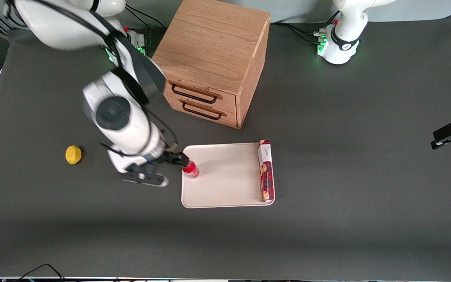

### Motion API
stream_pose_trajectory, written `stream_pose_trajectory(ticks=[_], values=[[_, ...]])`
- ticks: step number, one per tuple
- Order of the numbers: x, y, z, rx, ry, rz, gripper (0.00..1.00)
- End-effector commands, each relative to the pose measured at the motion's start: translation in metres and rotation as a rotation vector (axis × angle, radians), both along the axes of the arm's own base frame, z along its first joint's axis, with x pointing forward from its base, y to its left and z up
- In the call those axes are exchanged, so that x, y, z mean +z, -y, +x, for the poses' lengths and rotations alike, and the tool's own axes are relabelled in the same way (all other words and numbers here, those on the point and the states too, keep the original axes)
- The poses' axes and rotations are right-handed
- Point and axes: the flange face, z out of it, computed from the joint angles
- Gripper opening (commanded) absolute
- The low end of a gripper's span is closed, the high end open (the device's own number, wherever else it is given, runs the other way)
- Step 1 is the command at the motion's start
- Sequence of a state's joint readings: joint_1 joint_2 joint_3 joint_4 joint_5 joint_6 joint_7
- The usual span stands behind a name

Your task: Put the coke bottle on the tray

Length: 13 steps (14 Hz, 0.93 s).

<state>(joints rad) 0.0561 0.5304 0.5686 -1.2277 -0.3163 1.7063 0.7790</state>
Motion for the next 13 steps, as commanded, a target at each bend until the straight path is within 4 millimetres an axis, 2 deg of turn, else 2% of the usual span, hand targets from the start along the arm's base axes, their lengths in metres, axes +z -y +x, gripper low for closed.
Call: stream_pose_trajectory(ticks=[1, 3, 5, 6, 7, 9, 11, 13], values=[[0.083, 0.072, -0.03, 0.073, 0.0, -0.118, 1.0], [0.117, 0.13, -0.043, 0.074, -0.047, -0.146, 1.0], [0.137, 0.204, -0.055, 0.068, -0.085, -0.081, 1.0], [0.135, 0.237, -0.062, 0.064, -0.094, -0.069, 1.0], [0.128, 0.258, -0.067, 0.074, -0.087, -0.072, 1.0], [0.108, 0.263, -0.081, 0.077, -0.061, -0.066, 1.0], [0.108, 0.265, -0.083, 0.075, -0.047, -0.054, 1.0], [0.117, 0.264, -0.078, 0.07, -0.026, -0.036, 1.0]])
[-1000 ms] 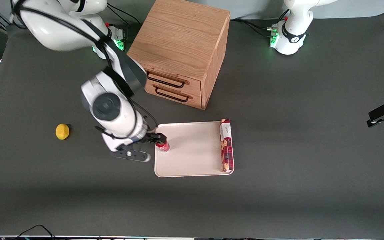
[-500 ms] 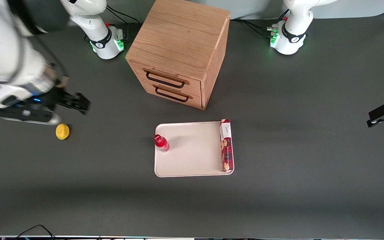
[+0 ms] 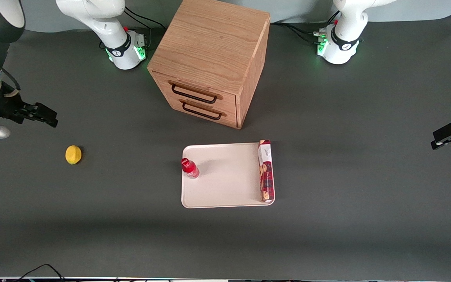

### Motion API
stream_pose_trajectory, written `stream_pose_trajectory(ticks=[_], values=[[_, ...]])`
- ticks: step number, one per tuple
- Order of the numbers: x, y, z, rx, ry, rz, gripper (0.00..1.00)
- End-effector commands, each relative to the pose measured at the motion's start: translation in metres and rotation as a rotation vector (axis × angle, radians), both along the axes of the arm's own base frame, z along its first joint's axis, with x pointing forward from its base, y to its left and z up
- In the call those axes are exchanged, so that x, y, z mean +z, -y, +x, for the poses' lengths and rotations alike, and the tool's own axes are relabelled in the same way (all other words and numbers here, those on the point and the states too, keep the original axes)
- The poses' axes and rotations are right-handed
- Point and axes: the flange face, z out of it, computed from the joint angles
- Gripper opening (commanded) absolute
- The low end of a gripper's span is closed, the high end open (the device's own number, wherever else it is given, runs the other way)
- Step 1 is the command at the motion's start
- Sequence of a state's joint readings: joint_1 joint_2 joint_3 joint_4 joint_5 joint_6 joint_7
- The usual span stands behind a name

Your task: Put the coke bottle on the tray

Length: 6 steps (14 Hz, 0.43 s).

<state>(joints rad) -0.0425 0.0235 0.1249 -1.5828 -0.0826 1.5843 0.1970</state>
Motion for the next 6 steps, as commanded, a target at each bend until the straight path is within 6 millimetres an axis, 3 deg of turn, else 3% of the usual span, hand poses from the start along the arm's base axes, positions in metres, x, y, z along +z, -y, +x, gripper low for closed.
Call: stream_pose_trajectory(ticks=[1, 6], values=[[0.0192, -0.003, -0.0038, 0.0, 0.045, 0.039, 1.0], [0.0183, -0.0019, 0.001, -0.018, 0.013, 0.082, 1.0]])
